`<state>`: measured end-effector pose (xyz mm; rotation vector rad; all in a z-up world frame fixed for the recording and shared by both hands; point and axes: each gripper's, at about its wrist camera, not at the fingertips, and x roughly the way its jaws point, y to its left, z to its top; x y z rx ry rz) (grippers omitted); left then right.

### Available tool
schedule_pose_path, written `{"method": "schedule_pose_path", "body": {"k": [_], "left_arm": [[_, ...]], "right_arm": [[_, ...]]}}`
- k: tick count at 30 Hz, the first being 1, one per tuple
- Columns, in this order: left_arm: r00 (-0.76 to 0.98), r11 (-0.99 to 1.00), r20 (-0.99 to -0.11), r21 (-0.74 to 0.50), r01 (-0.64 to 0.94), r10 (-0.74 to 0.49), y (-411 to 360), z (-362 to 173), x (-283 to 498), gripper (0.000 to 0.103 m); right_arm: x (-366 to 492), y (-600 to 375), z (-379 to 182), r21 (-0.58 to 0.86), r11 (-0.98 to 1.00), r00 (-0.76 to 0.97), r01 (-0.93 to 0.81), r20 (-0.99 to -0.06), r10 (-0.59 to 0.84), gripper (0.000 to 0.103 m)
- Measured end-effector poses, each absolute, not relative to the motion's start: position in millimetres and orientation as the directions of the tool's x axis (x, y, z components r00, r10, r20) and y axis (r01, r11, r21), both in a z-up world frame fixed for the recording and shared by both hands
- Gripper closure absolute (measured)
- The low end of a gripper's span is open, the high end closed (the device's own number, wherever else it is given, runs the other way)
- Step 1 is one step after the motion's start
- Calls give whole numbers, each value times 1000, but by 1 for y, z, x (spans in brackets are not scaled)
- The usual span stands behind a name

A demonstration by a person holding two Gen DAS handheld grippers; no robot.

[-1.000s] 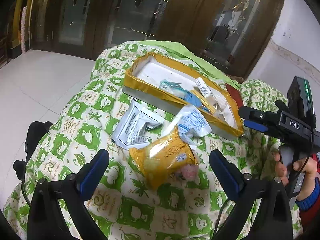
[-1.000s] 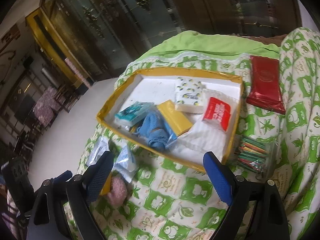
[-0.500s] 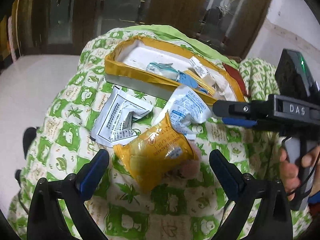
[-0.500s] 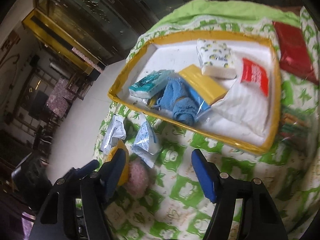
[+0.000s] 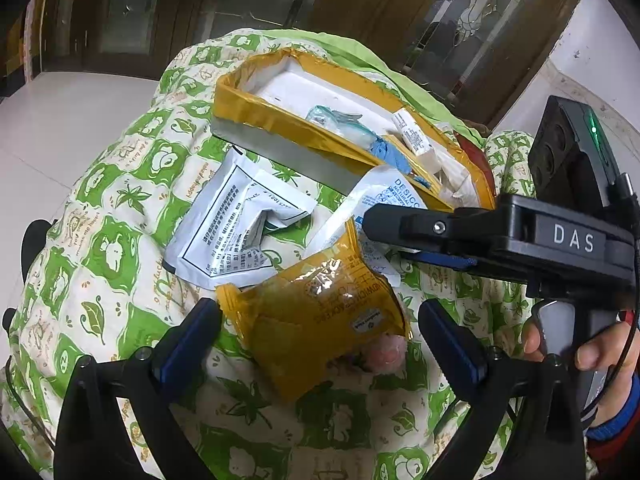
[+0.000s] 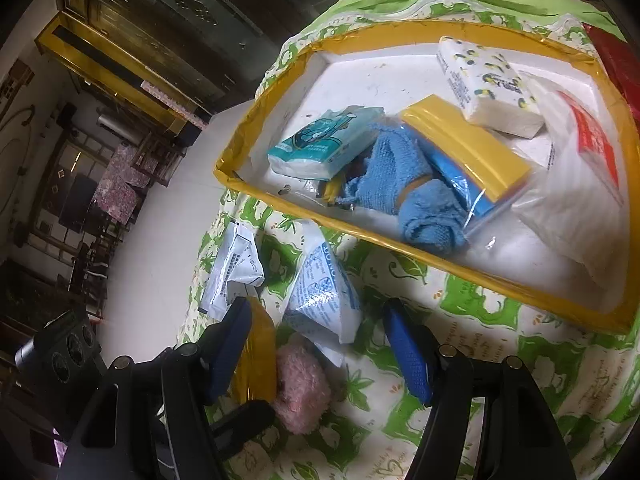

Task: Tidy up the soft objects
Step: 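Move the left tool to the yellow snack packet while the right tool moves to the pink doll, then grasp the yellow snack packet with the left tool while the right tool grasps the white desiccant packet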

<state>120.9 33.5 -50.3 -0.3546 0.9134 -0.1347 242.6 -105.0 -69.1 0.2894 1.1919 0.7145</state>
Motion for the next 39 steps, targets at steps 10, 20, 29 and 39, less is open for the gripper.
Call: {"method": "schedule_pose_path", "body": {"k": [10, 20, 29, 39], "left_arm": [[611, 931, -748, -361, -48, -258, 36, -52, 122, 7], [616, 928, -745, -368, -60, -256, 38, -51, 121, 11], [620, 924, -741, -377, -64, -259, 38, -50, 120, 15], [628, 907, -725, -415, -74, -281, 42, -48, 119, 29]], "right_arm": [[256, -104, -74, 561, 759, 202, -329, -744, 637, 32], [262, -110, -83, 557, 763, 200, -327, -749, 632, 54], [251, -109, -78, 552, 759, 208, -345, -743, 636, 68], [241, -117, -76, 547, 761, 219, -348, -742, 633, 68]]}}
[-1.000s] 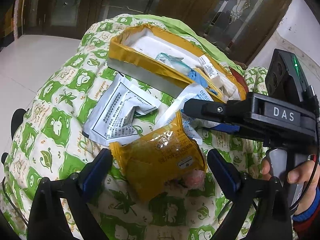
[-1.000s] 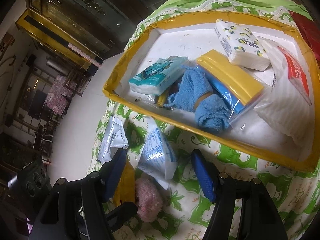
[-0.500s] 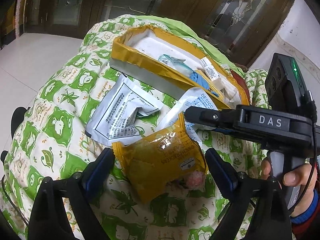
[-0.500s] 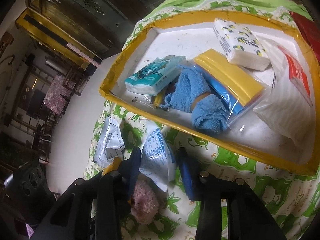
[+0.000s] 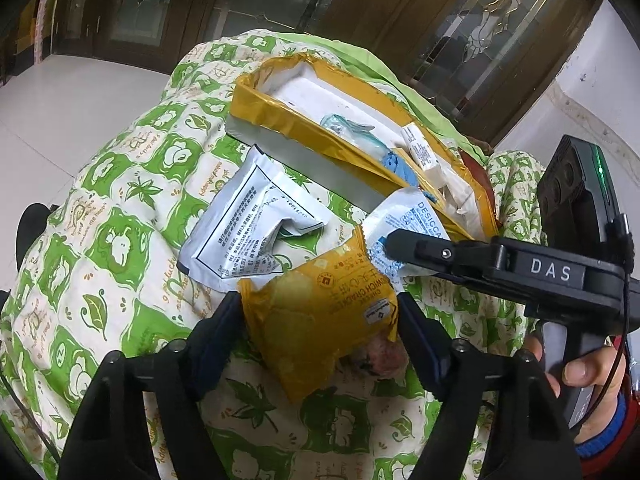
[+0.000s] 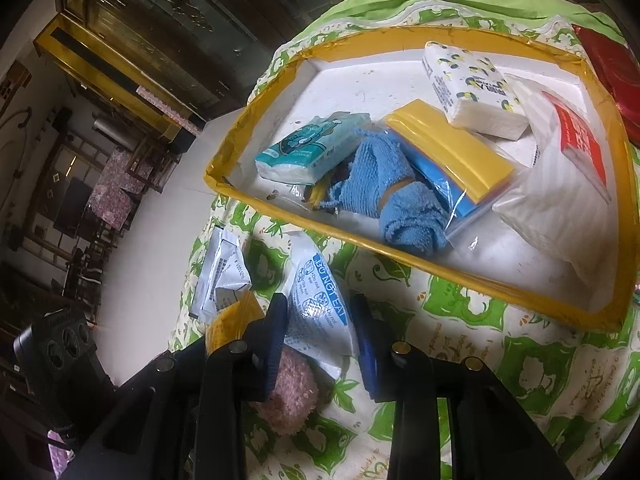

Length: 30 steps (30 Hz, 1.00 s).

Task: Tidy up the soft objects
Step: 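Grasp the yellow snack packet with the left tool while the right tool grasps the white desiccant packet, then carry the snack packet over the box with the left tool while the right tool carries the desiccant packet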

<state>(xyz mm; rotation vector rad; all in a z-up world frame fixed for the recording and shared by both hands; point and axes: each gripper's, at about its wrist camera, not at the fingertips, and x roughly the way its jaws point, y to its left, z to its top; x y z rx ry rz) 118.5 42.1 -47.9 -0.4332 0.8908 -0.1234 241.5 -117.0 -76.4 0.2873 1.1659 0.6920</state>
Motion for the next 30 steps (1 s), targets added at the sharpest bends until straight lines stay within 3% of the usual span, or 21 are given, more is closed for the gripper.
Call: {"method": "schedule_pose_path", "body": {"k": [14, 30], "left_arm": [[688, 878, -653, -477, -47, -318, 51, -29, 101, 34], [691, 886, -654, -462, -43, -308, 48, -25, 97, 34]], "right_arm": [[229, -161, -53, 583, 747, 272, -320, -699, 662, 68], [198, -198, -47, 620, 734, 277, -278, -680, 679, 68]]}}
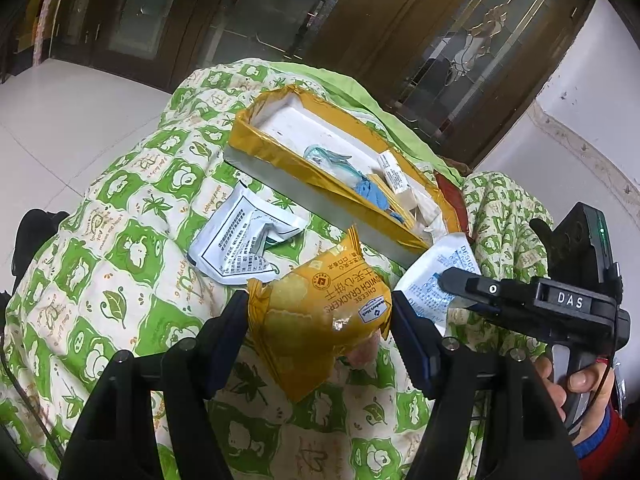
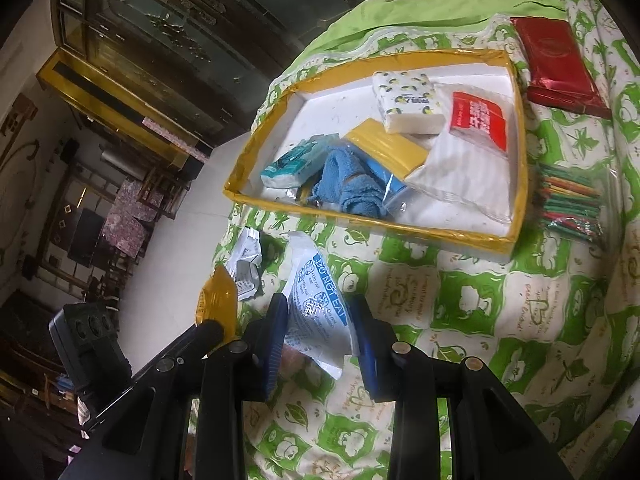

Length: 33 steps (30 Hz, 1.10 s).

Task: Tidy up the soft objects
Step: 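Carry the snack packet over the box with the left tool while the right tool carries the desiccant packet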

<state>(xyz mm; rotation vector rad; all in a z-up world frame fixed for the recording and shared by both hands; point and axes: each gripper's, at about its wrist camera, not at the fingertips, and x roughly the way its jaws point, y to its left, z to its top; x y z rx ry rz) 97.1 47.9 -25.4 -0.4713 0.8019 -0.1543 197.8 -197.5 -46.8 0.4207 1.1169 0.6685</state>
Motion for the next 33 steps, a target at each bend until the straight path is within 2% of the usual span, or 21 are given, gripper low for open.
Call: {"method": "schedule_pose_path", "body": {"k": [17, 33], "left_arm": [[666, 910, -692, -412, -47, -279, 42, -26, 96, 34], [661, 912, -697, -408, -46, -279, 41, -28, 96, 34]], "right_arm": [[217, -235, -16, 645, 729, 386, -230, -627, 677, 68], [229, -274, -9, 681, 721, 454, -128, -606, 653, 68]]}}
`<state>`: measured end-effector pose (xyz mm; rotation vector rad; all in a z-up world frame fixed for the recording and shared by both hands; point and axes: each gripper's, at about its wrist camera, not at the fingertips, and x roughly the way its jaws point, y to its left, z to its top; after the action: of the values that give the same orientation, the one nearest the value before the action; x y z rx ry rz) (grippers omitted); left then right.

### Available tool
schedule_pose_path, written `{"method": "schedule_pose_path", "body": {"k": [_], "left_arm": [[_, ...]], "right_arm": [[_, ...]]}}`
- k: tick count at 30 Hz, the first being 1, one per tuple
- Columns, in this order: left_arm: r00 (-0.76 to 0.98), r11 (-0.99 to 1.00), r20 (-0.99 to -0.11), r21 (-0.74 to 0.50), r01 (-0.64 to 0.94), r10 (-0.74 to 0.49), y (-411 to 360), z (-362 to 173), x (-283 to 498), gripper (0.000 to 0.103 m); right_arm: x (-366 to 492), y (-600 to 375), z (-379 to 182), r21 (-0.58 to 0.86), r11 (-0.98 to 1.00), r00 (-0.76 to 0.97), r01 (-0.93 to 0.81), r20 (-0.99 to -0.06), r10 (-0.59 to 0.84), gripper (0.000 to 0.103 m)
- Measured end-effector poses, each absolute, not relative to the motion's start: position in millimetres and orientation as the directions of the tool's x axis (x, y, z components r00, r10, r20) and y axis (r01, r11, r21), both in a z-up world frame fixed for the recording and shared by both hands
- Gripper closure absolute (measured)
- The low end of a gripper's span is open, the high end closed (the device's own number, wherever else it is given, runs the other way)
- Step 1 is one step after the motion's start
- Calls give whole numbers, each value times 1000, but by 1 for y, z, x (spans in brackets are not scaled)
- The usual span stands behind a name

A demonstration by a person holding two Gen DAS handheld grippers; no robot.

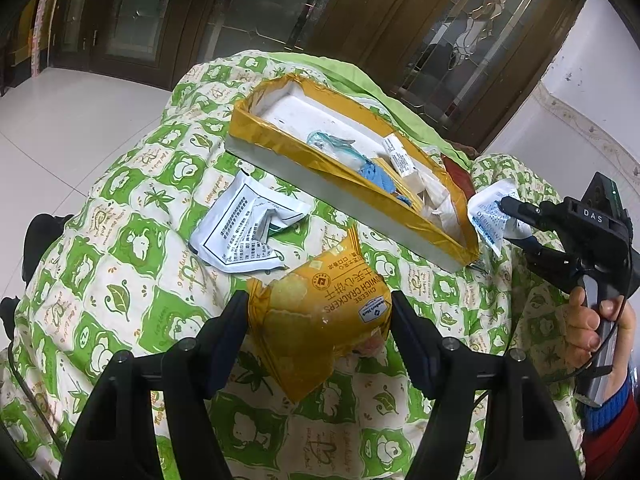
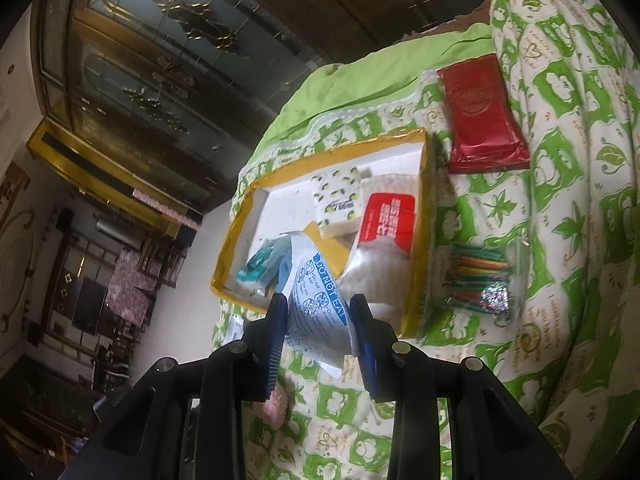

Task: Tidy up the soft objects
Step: 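Carry the snack packet over the box with the left tool while the right tool carries the desiccant packet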

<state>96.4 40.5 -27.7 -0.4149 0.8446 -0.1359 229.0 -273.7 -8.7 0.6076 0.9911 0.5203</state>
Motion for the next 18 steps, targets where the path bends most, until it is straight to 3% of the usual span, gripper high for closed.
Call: {"method": "schedule_pose_path", "body": {"k": [18], "left_arm": [[671, 933, -690, -360, 7, -271, 33, 3, 121, 34]], "right_arm": [[267, -303, 7, 673, 738, 545, -50, -601, 585, 68]]}}
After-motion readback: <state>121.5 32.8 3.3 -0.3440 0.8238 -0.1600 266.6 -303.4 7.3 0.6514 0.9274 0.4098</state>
